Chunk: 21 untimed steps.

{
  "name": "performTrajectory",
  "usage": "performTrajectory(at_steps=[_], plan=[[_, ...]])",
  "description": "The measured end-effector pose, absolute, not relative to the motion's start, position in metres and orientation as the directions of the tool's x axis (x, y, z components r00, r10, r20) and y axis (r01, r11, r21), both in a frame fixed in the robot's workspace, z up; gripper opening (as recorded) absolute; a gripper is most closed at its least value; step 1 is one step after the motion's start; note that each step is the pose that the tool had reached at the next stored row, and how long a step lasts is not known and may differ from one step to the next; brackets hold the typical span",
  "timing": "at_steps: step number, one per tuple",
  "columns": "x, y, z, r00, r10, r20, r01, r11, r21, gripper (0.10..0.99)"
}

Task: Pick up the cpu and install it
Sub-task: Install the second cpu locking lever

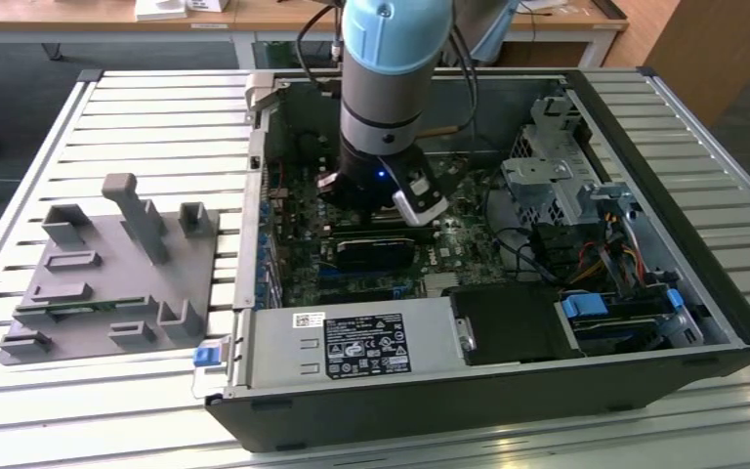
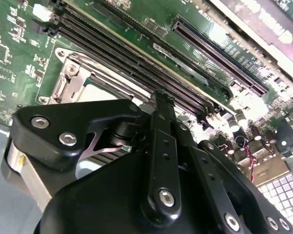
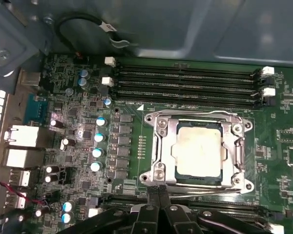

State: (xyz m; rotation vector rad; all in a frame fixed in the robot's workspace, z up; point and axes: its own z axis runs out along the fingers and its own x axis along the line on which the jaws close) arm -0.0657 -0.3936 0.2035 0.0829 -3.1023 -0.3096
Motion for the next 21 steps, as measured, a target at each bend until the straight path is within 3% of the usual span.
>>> performTrajectory(at_steps=[21], plan=[[-0.074,-0.394,0.192,-0.998,-0.056,0.011,-0.051,0.965,0.256,0.106]])
